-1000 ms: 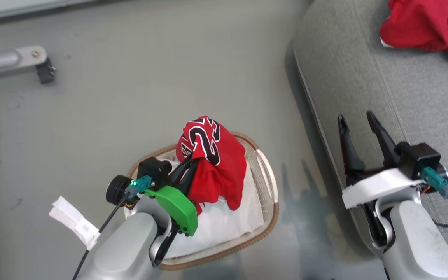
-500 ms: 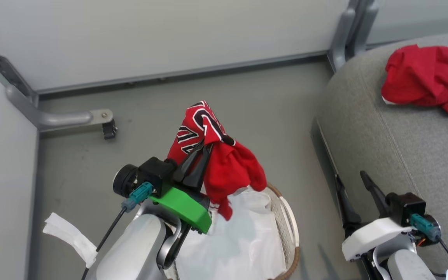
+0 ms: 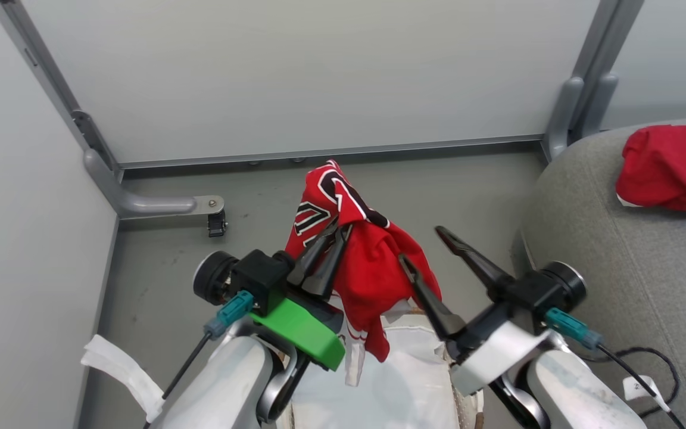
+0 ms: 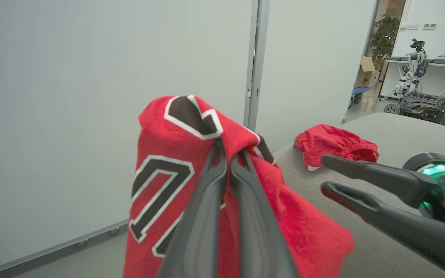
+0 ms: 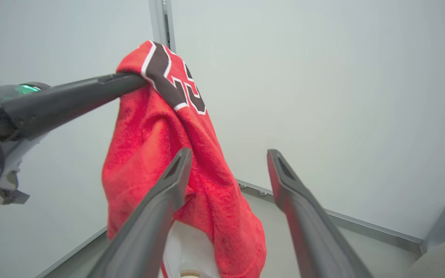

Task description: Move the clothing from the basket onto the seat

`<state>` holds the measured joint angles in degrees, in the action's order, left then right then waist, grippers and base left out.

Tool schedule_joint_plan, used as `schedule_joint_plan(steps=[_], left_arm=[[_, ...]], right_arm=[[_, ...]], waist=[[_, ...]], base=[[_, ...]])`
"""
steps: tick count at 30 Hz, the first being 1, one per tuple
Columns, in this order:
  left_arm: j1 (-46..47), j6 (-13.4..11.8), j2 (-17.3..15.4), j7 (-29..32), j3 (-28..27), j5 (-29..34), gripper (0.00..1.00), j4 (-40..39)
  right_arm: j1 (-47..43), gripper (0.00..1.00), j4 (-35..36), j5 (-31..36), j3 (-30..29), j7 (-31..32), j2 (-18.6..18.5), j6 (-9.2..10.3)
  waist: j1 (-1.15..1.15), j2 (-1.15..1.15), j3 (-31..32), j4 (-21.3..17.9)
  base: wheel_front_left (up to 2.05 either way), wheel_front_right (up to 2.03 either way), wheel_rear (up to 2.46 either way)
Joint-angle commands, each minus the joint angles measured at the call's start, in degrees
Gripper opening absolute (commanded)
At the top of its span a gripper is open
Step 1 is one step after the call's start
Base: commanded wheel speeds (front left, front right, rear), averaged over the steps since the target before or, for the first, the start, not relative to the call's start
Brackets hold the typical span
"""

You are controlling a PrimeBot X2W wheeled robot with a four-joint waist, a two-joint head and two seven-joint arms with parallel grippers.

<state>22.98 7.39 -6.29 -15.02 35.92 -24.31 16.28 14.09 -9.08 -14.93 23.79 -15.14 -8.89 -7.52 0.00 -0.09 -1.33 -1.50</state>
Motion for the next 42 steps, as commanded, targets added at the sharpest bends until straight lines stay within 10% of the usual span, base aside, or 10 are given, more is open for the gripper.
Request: schedule_joint_plan(steps=[1, 9, 10, 11, 12, 17, 18, 20, 34, 42], left_arm=[[-0.37, 0.13, 0.15, -0.21, 0.43, -0.21, 0.0, -0.08], [0.42, 0.13, 1.37, -0.22, 4.75, -2.04, 0.0, 0.33], [0.53, 0.13, 1.47, -0.22, 5.21, -2.34, 0.0, 0.33], [0.64, 0.13, 1.57, -0.22, 5.69, -2.42, 0.0, 0.33], [0.71, 0.13, 1.72, -0.22, 6.03, -2.6, 0.0, 0.29], [-0.45, 0.13, 1.95, -0.22, 5.3, -2.22, 0.0, 0.5], [-0.73, 0.13, 1.93, -0.22, 4.92, -1.84, 0.19, 0.56], [-1.48, 0.13, 1.84, -0.28, 4.07, -1.39, 1.0, 0.83], [-4.36, 0.12, 2.2, -0.11, 1.27, 1.19, 1.0, 0.77], [-2.72, 0.12, 2.24, -0.11, 3.17, 1.47, 1.0, 1.52]], right_arm=[[1.4, 1.0, 0.17, -0.93, 2.36, -0.02, -0.87, 0.06], [9.05, 1.0, -9.29, -2.42, 10.16, -0.01, 0.47, 0.06], [9.31, 0.73, -11.03, -2.95, 10.54, -0.01, 1.12, 0.06], [9.92, 0.22, -12.75, -3.48, 10.79, -0.02, 1.73, 0.06], [10.42, 0.0, -13.89, -3.74, 11.15, -0.01, 2.06, 0.06], [9.41, 0.0, -16.2, -5.3, 9.72, -0.01, 3.28, 0.06], [8.83, 0.0, -16.19, -5.46, 9.06, -0.01, 3.26, 0.06], [7.51, 0.0, -15.78, -5.69, 7.24, -0.01, 3.17, 0.06], [0.62, 0.0, -11.13, -3.84, -3.26, -0.06, -0.02, 0.06], [3.08, 0.0, -10.66, 0.48, -12.82, -0.06, -3.26, 0.06]], waist=[[0.0, 0.09, 0.35, 1.19], [0.0, 0.09, 0.29, 4.15], [0.0, 0.09, 0.28, 4.5], [0.0, 0.09, 0.26, 4.84], [0.0, 0.09, 0.23, 5.14], [0.0, 0.09, 0.13, 5.3], [0.0, 0.09, 0.14, 4.95], [0.0, 0.09, 0.11, 3.46], [0.0, 0.09, -2.91, -21.48], [0.0, 0.09, -7.37, -25.9]], base=[[0.0, 0.0, 0.0], [0.0, 0.0, 0.0], [0.0, 0.0, 0.0], [0.0, 0.0, 0.0], [0.0, 0.0, 0.0], [0.0, 0.0, 0.0], [0.0, 0.0, 0.0], [0.0, 0.0, 0.0], [0.0, 0.0, 0.0], [0.0, 0.0, 0.0]])
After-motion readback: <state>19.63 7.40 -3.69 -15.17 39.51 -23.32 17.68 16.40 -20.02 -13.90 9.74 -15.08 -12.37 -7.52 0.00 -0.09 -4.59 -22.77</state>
